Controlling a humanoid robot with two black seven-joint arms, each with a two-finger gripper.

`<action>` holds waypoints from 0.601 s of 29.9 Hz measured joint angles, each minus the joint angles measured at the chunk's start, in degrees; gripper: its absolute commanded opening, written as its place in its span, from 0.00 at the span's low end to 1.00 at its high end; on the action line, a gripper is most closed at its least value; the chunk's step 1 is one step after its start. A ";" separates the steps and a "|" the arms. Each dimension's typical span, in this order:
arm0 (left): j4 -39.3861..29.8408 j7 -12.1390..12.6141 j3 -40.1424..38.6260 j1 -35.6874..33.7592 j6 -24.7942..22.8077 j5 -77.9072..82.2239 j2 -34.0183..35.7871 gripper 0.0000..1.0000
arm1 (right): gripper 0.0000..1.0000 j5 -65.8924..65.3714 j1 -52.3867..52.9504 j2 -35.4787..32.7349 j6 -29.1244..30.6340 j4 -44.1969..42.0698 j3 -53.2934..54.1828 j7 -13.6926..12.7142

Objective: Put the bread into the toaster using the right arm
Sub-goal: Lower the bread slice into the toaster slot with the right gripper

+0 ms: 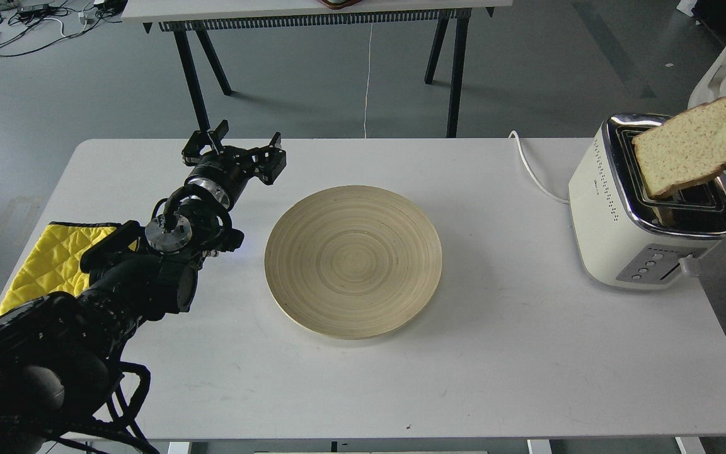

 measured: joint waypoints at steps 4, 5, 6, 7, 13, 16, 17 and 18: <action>0.00 0.00 0.00 0.00 0.00 0.00 0.00 1.00 | 0.01 0.00 -0.42 0.27 -0.52 0.00 0.09 -0.01; 0.00 0.00 0.00 0.00 0.00 0.00 0.00 1.00 | 0.01 0.00 -0.50 0.38 -0.55 0.00 0.10 -0.06; 0.00 0.00 0.00 0.01 0.00 0.00 0.00 1.00 | 0.02 0.00 -0.54 0.48 -0.59 0.00 0.10 -0.13; 0.00 0.00 0.00 0.01 0.00 0.00 0.00 1.00 | 0.04 0.00 -0.55 0.55 -0.60 -0.01 0.10 -0.15; 0.00 0.00 0.00 0.01 0.00 0.00 0.00 1.00 | 0.12 0.38 -0.58 1.20 -0.71 -0.10 0.15 -0.26; -0.01 0.00 0.00 0.01 0.00 0.00 0.00 1.00 | 0.14 1.14 -0.58 1.57 -0.71 -0.19 0.15 -0.26; -0.01 0.00 0.00 0.02 0.00 0.00 0.00 1.00 | 0.15 1.30 -0.58 1.69 -0.71 -0.20 0.15 -0.26; -0.02 0.00 0.00 0.01 0.00 -0.01 0.00 1.00 | 0.16 1.42 -0.58 1.83 -0.71 -0.20 0.15 -0.26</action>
